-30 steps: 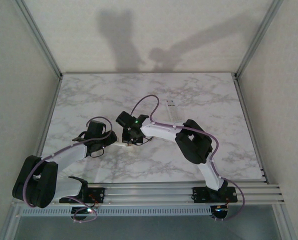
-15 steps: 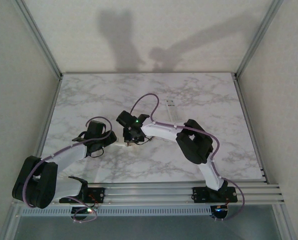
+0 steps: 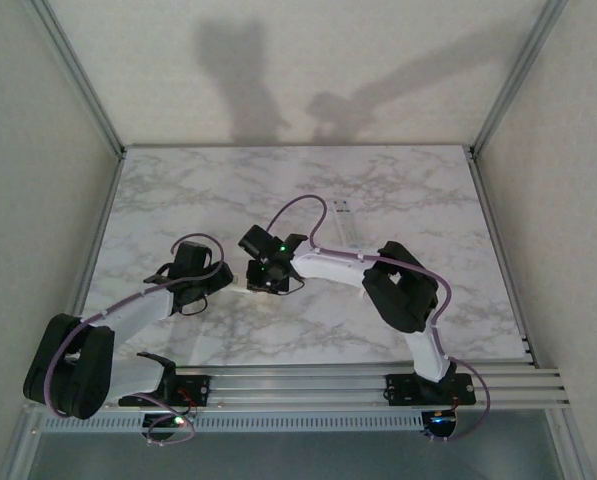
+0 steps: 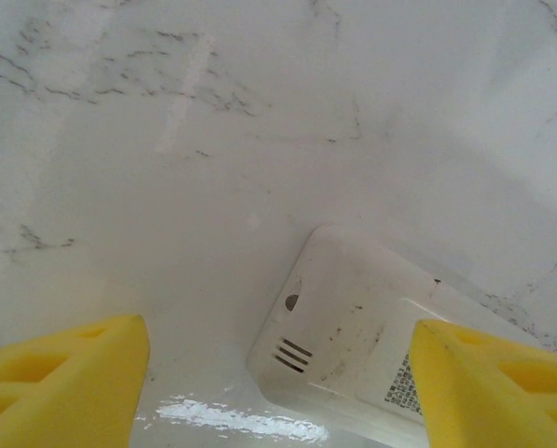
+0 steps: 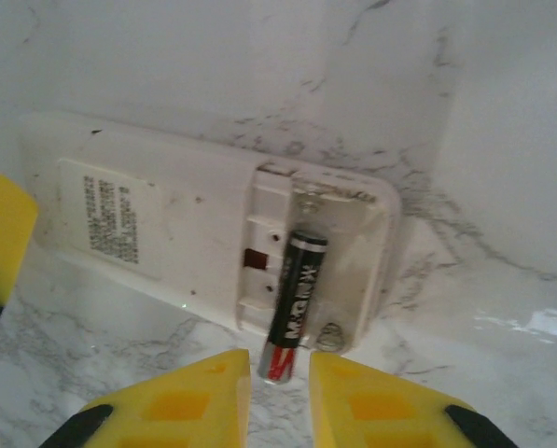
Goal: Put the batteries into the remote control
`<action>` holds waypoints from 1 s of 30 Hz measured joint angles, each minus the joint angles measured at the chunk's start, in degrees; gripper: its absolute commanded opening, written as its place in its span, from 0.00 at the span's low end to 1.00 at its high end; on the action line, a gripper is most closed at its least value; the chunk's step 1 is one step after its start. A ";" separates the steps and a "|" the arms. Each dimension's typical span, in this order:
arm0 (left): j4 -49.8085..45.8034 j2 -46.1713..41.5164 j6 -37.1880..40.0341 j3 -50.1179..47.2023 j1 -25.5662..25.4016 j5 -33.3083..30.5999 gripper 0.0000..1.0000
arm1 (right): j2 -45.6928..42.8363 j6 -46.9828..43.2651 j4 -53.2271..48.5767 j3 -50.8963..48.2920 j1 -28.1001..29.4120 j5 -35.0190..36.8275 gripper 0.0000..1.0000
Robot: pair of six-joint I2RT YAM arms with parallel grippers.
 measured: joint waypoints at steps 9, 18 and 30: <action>-0.22 0.00 0.17 0.00 0.00 -0.02 0.74 | 2.78 0.26 -0.24 1.57 0.02 0.74 0.18; -0.22 0.02 0.17 0.00 0.00 -0.02 0.73 | 3.45 -0.31 -1.31 3.19 0.02 3.04 0.12; -0.22 0.17 0.17 0.00 0.00 -0.02 0.73 | 4.70 -3.19 -3.26 5.29 0.02 3.48 0.22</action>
